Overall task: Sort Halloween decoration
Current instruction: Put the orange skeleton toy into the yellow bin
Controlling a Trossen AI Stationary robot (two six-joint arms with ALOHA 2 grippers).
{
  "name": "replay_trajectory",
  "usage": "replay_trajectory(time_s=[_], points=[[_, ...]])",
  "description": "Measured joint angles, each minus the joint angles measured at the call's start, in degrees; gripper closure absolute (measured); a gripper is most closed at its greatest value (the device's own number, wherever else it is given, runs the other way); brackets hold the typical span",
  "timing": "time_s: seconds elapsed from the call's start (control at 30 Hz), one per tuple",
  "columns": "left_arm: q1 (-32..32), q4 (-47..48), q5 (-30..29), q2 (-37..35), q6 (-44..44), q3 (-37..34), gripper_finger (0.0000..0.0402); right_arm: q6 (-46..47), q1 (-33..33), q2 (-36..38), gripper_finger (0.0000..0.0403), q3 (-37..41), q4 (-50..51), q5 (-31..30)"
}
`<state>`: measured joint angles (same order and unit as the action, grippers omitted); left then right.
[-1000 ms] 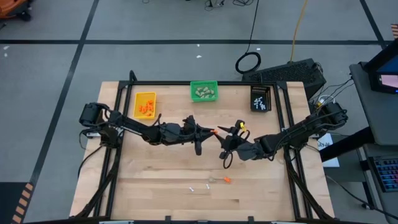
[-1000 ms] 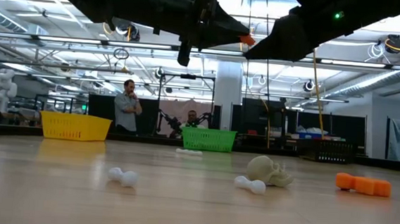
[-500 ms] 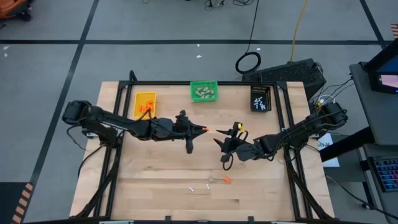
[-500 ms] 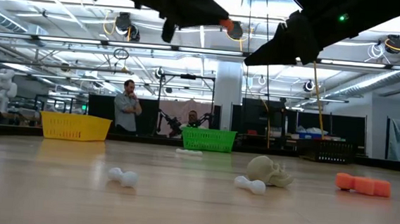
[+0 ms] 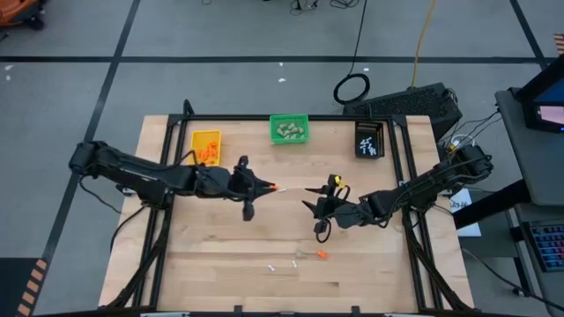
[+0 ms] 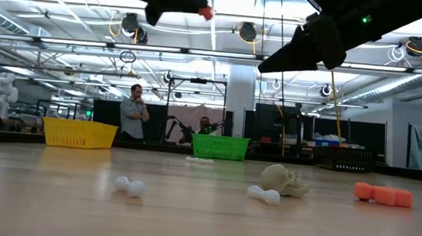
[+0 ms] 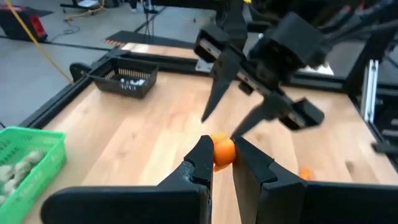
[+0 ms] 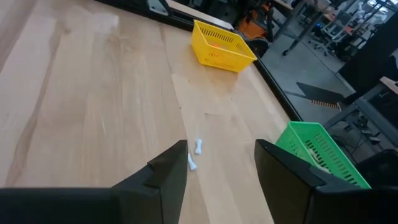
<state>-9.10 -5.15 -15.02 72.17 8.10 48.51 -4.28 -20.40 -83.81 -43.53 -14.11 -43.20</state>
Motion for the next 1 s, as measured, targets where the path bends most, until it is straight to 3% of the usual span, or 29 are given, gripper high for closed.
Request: replay_trajectory(time_s=[0.3,0.47,0.63,0.87,1.0], points=[[-1.32,3.84,-0.05,-13.4,-2.68,-8.1,0.037,0.42,0.0,0.01,0.0232,0.0,1.14,0.29],[-2.56,2.96,1.07,-18.94,-5.04,-12.81,0.037,0.33,0.04,0.02,0.0232,0.0,0.61,6.5],[-4.6,1.11,4.65,-20.69,-11.74,-15.23,0.037,0.16,0.04,0.04,0.0232,0.02,0.71,9.16],[-6.06,0.52,4.99,-20.79,-13.71,-15.26,0.037,-0.09,0.07,0.04,0.0232,0.0,0.65,9.11],[-6.06,1.21,6.4,-20.79,-21.77,-15.26,0.037,-1.52,0.07,0.04,0.0232,0.0,0.63,9.07]])
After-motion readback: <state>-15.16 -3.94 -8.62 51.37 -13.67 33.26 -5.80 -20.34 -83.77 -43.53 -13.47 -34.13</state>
